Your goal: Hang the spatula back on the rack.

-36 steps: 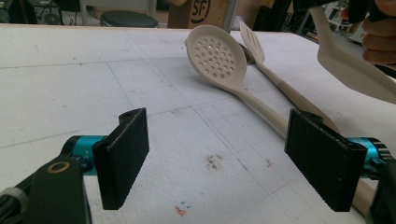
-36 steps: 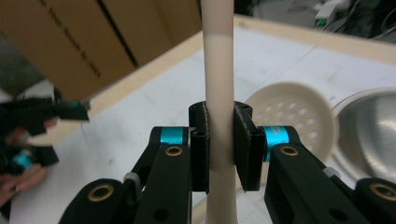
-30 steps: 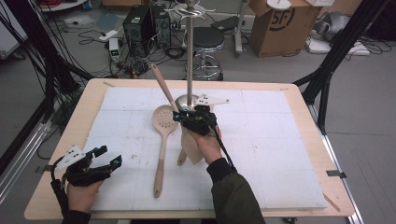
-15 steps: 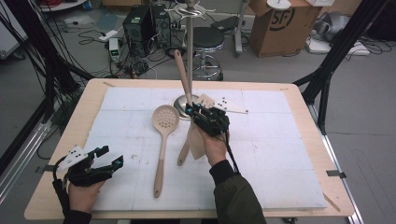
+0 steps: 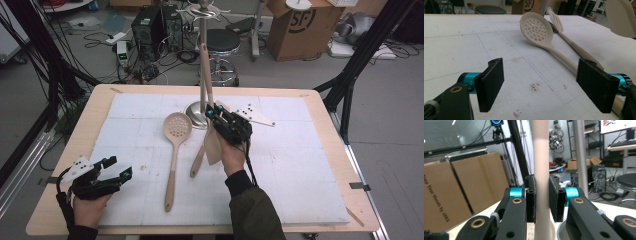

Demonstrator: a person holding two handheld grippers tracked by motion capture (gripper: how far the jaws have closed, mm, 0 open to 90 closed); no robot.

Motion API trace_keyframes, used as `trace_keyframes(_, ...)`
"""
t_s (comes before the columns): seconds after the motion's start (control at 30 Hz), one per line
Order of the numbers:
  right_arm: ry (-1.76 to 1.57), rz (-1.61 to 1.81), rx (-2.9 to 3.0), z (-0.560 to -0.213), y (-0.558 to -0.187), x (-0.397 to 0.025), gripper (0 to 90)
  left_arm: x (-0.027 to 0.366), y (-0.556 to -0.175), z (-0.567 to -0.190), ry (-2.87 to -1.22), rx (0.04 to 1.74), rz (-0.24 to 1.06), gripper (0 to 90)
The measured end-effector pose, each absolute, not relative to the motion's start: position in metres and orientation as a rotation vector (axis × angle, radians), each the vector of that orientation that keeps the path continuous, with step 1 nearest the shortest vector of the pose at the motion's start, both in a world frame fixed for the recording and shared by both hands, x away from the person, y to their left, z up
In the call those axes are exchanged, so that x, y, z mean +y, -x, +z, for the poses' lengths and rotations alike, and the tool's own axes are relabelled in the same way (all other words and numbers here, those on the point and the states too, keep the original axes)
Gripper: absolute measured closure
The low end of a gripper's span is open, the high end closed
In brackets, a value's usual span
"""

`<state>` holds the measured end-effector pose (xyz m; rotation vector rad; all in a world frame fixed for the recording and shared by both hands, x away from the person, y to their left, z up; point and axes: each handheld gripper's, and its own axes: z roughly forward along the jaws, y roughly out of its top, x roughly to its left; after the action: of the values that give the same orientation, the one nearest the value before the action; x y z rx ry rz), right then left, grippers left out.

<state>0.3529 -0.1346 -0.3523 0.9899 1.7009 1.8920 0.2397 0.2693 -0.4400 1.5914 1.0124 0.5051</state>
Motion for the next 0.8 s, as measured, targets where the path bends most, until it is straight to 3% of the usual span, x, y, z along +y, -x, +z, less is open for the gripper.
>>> trace_keyframes(0.8,-0.996,1.872,1.561,-0.318,-0.376,-0.156,78.7,0.264,-0.244,-0.441,-1.603,1.002,0.502,23.0)
